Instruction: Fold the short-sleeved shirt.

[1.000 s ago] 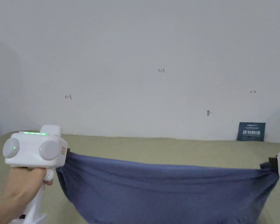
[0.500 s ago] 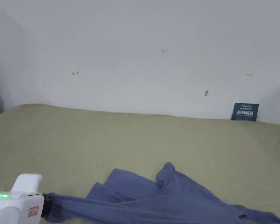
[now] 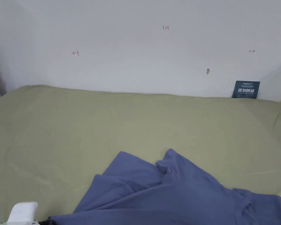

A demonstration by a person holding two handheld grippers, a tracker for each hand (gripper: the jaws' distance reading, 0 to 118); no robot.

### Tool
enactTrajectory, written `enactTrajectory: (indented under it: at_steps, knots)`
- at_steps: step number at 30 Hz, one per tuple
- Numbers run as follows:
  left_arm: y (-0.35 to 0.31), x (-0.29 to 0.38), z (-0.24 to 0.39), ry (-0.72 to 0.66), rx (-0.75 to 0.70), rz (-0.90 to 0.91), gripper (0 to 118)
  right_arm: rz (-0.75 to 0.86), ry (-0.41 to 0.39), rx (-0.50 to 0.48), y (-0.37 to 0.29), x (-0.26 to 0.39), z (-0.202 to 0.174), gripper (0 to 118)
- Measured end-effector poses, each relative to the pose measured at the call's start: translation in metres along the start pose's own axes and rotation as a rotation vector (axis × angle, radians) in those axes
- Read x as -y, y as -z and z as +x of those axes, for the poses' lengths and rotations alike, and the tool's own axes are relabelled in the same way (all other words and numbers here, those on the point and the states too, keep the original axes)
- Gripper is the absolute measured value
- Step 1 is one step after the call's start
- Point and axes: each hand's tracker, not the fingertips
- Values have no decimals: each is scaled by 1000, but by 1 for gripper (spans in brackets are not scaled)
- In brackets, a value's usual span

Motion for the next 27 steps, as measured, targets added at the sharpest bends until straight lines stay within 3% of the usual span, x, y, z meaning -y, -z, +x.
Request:
enactTrajectory:
  at_steps: [1,2,3,7,8,9,10,11,12,14,20,21,22,24,27]
  knots:
    - [-3,1,1,-9,1,12,62,-1,20,0,0,-1,0,70]
    - [-5,2,4,-11,-13,19,97,-2,28,-8,-2,0,-2,110]
    - [-13,2,6,-14,-38,55,113,31,32,-31,-5,2,-6,114]
    - [-41,3,15,-18,-50,96,111,61,-78,-10,-29,-2,-35,110]
    - [-47,6,17,-26,-50,109,109,67,-96,-12,-37,0,-46,102]
    - [-54,8,19,-22,-47,111,91,107,-111,-27,-45,4,-55,71]
    - [-59,13,21,-6,-52,127,52,122,-118,-42,-50,7,-65,29]
    - [-59,18,24,12,-66,134,0,108,-119,-33,-53,11,-77,0]
    - [-60,25,27,14,-76,169,0,156,-131,-26,-60,18,-87,0]
    - [-51,36,26,13,-32,94,0,133,-150,-103,-66,27,-103,0]
    - [-47,46,11,-6,-47,55,1,116,-215,-146,-72,49,-141,0]
    - [-46,41,5,-12,-50,53,14,112,-220,-146,-70,51,-144,0]
    - [-43,37,0,-23,-55,54,39,106,-221,-150,-68,53,-146,0]
    - [-32,26,-9,-38,-64,57,110,88,-214,-168,-63,54,-149,0]
    - [-4,13,-19,-1,-67,-2,114,72,-210,-174,-60,56,-152,0]
